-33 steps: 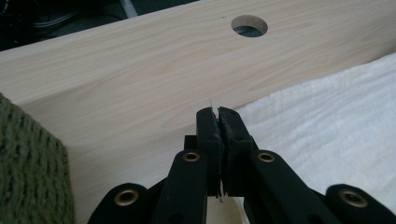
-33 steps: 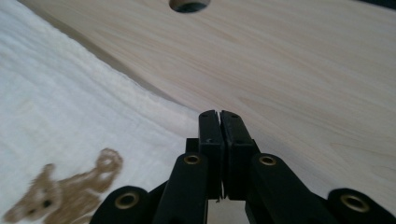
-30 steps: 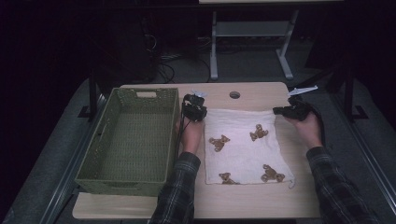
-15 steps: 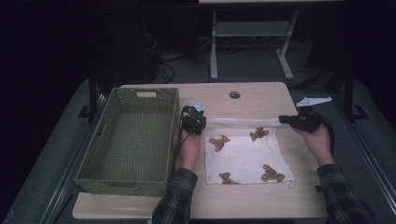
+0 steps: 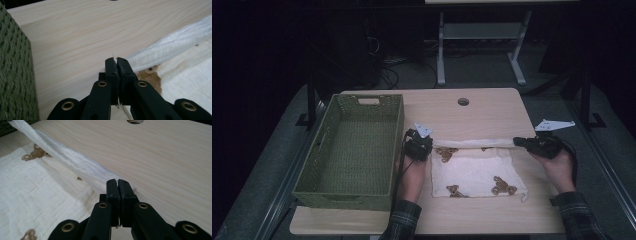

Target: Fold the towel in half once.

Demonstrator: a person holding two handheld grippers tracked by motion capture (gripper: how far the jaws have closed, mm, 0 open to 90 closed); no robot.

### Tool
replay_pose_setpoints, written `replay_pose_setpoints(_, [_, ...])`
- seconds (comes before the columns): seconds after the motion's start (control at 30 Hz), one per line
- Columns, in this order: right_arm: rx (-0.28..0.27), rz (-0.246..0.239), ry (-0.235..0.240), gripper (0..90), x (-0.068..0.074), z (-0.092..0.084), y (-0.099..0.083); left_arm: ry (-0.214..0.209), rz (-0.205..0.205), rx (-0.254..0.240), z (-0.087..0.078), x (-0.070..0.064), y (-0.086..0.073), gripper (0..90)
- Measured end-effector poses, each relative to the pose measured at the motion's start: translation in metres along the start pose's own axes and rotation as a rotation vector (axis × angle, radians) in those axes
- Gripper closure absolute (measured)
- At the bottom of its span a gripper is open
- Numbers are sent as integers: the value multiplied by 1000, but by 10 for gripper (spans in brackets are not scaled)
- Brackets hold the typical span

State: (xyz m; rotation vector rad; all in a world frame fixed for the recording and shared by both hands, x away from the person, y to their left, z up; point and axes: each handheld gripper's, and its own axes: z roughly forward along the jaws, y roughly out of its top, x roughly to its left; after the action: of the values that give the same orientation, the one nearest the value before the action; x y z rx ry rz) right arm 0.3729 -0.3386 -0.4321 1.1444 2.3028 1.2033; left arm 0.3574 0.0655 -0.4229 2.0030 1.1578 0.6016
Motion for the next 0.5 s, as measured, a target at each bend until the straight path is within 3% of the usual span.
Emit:
replay_pose_setpoints(0.23, [-1, 31, 13, 880, 4, -8, -14, -40, -16, -10, -6, -5, -16, 876])
replay_pose_setpoints(0.5, [-6, 19, 31, 879, 18, -26, -30, -18, -6, -22, -25, -20, -29, 877])
